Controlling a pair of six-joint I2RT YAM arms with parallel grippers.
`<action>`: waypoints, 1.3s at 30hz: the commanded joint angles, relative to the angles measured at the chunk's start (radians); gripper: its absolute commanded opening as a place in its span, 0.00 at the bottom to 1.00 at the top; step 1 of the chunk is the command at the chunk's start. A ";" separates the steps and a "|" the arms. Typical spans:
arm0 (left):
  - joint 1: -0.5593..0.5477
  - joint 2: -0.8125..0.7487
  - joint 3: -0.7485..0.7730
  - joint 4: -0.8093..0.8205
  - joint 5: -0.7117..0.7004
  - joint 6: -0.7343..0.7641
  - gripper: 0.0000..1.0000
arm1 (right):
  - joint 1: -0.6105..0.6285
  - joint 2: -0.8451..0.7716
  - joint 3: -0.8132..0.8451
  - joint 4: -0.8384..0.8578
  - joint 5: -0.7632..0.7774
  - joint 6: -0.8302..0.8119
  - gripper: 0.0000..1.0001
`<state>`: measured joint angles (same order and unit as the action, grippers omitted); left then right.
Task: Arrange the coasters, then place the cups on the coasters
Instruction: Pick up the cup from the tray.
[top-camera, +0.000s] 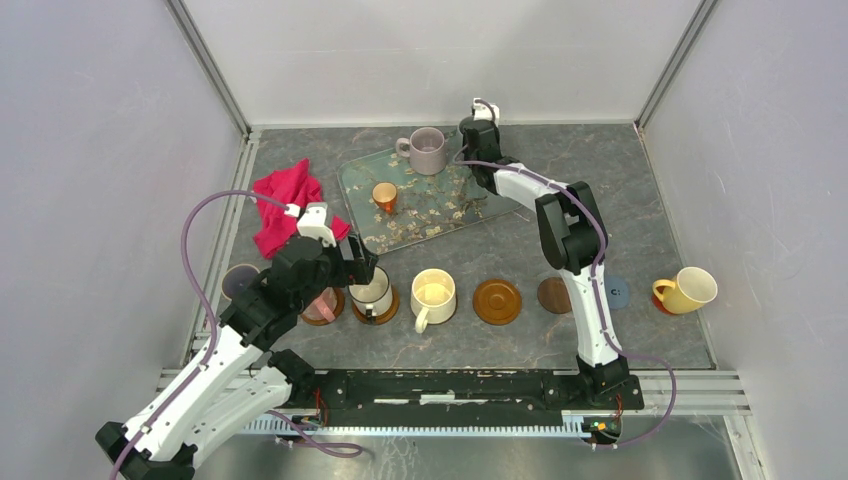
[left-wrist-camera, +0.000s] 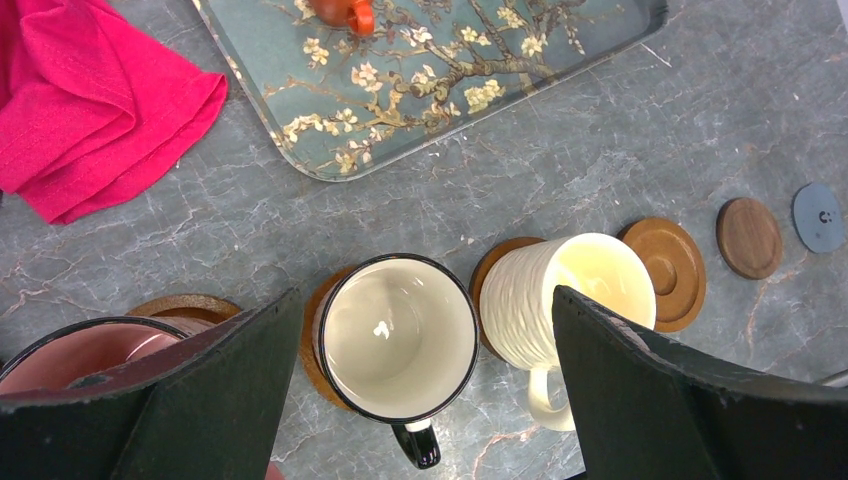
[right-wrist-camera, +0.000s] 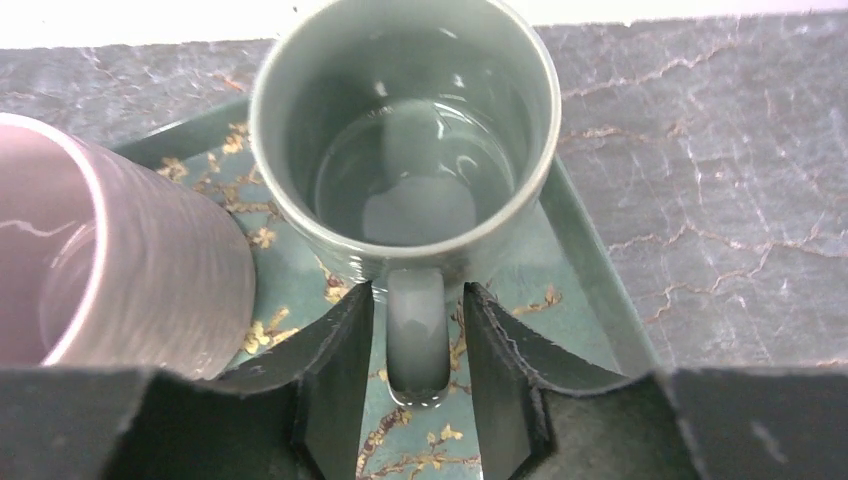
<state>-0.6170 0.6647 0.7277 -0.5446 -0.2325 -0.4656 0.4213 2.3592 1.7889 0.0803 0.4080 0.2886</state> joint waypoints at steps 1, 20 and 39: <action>0.003 0.008 -0.006 0.024 0.001 0.044 1.00 | 0.001 -0.012 0.067 0.035 -0.022 -0.049 0.43; 0.003 0.003 -0.007 0.021 -0.012 0.039 1.00 | -0.008 -0.279 -0.182 -0.055 -0.061 -0.025 0.00; 0.003 0.012 -0.008 0.020 -0.022 0.036 1.00 | 0.034 -0.703 -0.653 0.021 -0.070 -0.001 0.00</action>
<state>-0.6170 0.6746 0.7238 -0.5442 -0.2363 -0.4656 0.4385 1.8038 1.1912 -0.0467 0.3073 0.2657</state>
